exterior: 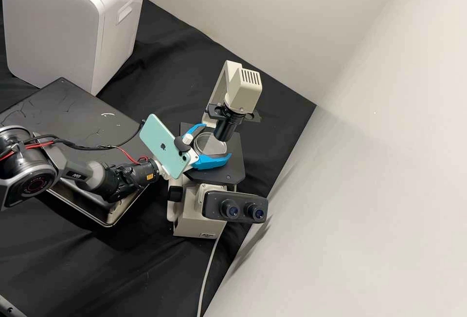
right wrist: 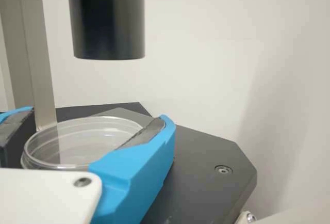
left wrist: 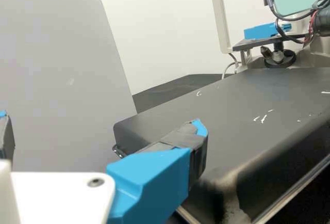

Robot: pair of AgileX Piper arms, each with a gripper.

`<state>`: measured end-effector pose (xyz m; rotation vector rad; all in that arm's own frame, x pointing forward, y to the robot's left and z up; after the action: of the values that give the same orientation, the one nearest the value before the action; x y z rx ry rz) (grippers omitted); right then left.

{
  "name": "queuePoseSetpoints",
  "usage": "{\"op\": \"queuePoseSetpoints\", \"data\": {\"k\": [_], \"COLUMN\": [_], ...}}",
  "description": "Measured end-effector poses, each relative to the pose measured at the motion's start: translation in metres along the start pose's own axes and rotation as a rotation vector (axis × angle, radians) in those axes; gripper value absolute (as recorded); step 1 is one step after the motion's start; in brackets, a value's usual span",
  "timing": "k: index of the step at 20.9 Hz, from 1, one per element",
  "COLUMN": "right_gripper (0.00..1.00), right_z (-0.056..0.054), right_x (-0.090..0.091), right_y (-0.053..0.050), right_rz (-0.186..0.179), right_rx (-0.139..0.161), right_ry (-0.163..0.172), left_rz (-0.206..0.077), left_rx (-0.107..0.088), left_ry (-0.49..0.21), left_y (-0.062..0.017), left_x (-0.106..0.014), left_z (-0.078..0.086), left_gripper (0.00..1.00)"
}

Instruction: Place the petri dish on the bench

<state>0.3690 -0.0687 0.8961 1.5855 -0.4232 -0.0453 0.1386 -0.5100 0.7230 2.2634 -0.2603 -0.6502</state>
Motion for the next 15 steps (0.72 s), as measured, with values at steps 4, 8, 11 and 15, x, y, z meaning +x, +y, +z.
{"op": "queuePoseSetpoints", "data": {"k": [4,8,11,15], "right_gripper": [0.0,0.0,0.0,0.0], "right_z": [0.0,-0.005,-0.007,-0.006], "right_x": [-0.005,-0.018,-0.026,-0.03], "right_y": [-0.001,0.003,0.009,0.011], "right_rz": [0.003,-0.01,-0.003,0.0], "right_rx": [0.001,0.019,0.036,0.046], "right_ry": [0.019,0.043,0.055,0.054], "left_rz": [0.0,0.0,0.0,0.0], "left_rx": [0.0,0.0,0.0,0.0], "left_ry": [0.0,0.0,0.0,0.0], "left_y": [0.0,0.0,0.0,0.0], "left_x": [0.0,0.0,0.0,0.0], "left_z": [0.0,0.0,0.0,0.0], "left_gripper": [1.0,1.0,1.0,1.0]}}
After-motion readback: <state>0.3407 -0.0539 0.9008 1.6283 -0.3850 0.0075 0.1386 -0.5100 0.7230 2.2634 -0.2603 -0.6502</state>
